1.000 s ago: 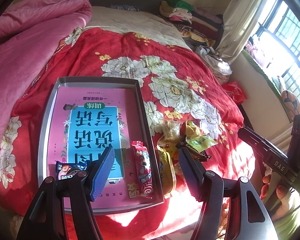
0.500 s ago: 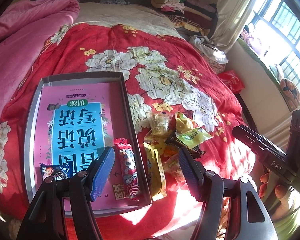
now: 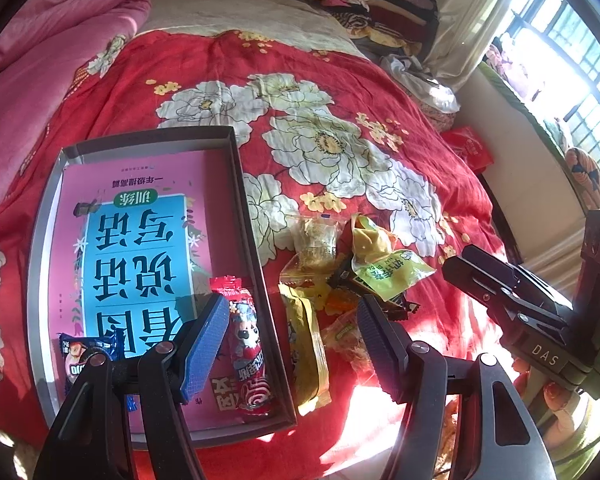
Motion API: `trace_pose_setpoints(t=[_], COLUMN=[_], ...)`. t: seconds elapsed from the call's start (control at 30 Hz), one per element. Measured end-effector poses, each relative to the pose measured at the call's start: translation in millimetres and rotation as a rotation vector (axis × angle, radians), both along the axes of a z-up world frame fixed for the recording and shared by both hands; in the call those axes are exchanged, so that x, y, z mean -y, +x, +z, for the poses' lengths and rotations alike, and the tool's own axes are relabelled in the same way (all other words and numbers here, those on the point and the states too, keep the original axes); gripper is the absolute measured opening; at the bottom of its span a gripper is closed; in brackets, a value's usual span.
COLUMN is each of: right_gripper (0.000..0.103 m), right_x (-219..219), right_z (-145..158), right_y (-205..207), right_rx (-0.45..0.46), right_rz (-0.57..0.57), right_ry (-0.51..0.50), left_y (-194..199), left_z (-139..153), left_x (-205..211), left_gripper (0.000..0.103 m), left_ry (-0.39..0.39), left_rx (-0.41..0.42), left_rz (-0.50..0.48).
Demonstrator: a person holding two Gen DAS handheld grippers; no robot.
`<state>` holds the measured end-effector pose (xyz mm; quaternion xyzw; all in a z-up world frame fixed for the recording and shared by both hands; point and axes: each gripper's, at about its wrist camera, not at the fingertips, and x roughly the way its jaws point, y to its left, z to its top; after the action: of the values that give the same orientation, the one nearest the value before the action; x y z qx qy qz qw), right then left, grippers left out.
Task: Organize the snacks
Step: 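Move both tools back over the snack pile, then grasp the clear pastry bag with the left tool while the right tool grasps a yellow bag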
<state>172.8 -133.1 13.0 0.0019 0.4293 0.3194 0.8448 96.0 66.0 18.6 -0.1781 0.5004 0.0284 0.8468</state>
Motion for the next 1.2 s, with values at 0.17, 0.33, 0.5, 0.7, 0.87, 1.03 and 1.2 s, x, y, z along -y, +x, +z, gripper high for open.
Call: trace_pose_setpoints(t=[0.17,0.33,0.5,0.7,0.87,1.03,1.2], right_gripper=[0.058,0.058,0.058,0.058,0.058,0.058,0.051], right_x=[-17.5,-28.3,-38.5,-54.8,-66.7,-66.7,-54.9], right_z=[-14.0,-27.1,-34.6,-41.3,-52.4,-58.9,-64.8], right_y=[6.8,14.6,22.3,30.4,33.6,33.6,36.2], right_rx=[-0.011,-0.027,-0.028,-0.018,-0.001,0.024,0.017], right_rz=[0.036,0.053,0.068,0.096,0.105,0.102,0.086], right_ry=[-0.048,-0.075,-0.095,-0.118,-0.172,-0.206,-0.192], left_y=[17.4,36.1,52.3,64.8,74.6,84.4,93.5], left_z=[-5.8,-14.2,-25.9,-30.3,-32.0,-36.9,-46.4], left_x=[-0.2,-1.4,-1.3,-1.7,1.5,8.1,16.0], left_gripper=[0.068,0.068,0.068,0.068,0.068,0.068,0.068], left_ry=[0.009,0.014,0.015,0.031,0.042,0.041,0.045], left_rx=[-0.017,-0.04,-0.079,-0.098,-0.104,-0.116,-0.138], left_rz=[-0.015,-0.023,-0.036,-0.047,-0.063,-0.086,-0.103])
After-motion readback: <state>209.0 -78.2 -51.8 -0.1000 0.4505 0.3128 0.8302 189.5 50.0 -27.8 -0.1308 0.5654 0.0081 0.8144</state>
